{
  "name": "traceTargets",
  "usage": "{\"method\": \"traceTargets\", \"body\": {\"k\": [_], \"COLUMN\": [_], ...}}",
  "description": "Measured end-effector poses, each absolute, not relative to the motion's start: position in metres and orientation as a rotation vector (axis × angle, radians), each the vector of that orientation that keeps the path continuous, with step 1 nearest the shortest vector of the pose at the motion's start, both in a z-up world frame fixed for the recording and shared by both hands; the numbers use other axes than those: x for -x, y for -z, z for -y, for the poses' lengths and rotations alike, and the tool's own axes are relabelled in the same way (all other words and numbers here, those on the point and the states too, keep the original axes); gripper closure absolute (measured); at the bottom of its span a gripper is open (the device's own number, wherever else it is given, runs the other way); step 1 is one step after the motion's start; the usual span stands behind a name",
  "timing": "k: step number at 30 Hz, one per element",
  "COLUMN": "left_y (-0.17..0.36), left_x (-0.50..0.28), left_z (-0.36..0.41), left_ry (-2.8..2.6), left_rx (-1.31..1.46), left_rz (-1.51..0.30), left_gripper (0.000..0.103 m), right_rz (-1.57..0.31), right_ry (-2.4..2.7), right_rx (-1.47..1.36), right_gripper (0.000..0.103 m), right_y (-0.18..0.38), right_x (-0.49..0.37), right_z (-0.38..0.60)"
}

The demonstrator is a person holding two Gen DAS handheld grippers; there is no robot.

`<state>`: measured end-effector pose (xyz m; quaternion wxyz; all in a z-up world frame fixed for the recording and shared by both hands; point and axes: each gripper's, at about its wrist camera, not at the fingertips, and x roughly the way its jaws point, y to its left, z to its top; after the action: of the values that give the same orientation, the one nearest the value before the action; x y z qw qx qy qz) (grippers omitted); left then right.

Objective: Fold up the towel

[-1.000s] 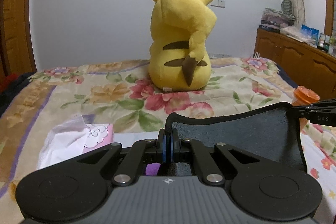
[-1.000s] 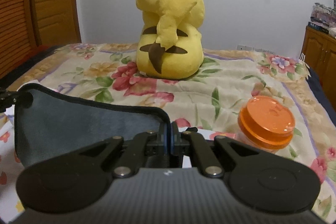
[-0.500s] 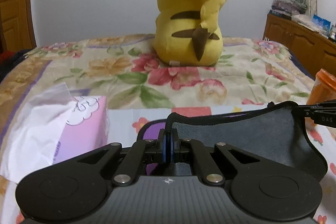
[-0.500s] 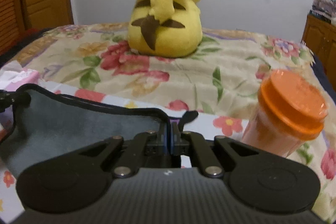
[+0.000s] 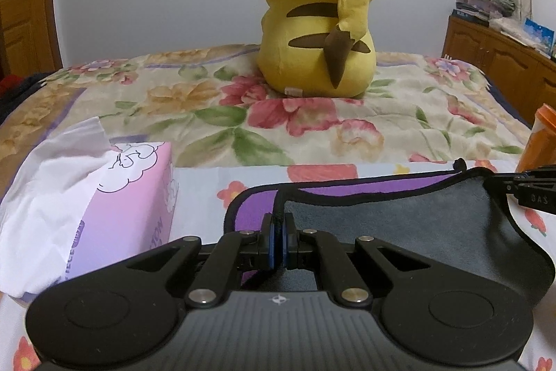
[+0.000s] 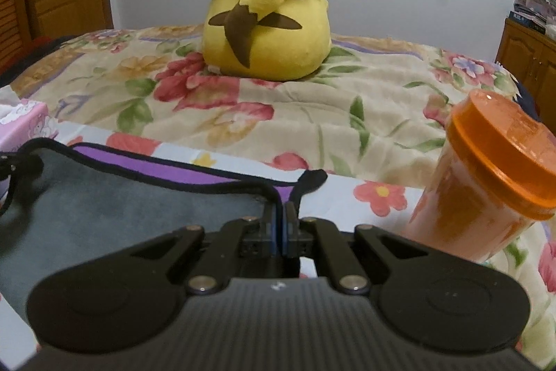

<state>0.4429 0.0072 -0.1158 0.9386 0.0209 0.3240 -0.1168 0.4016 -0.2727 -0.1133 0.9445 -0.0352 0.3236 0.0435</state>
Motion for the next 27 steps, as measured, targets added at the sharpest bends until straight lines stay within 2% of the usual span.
{"method": "traceTargets", "body": {"k": [24,26,27], "left_y": [0.120,0.123,0.124], "left_x": [-0.460,-0.460,-0.459], "left_z": [-0.015,-0.014,-0.014], "left_ry": [0.206,0.195,0.189], "left_rx": [-0.019,-0.023,-0.025], "left_rz": [-0.653,-0.669,-0.668], "left_gripper": [0.095,0.091,0.088], "right_rz": [-0.625,-0.631,-0.634], "right_ry": [-0.066,-0.065,-0.056], "right_rx": [0.066,0.091,0.105], "right_gripper": [0.099,0.098,0.091], "right_y": [0.118,0.120,0.121], "right_x": [-0.409,-0.409,-0.409], "right_z": [0.274,0.272,0.272]}}
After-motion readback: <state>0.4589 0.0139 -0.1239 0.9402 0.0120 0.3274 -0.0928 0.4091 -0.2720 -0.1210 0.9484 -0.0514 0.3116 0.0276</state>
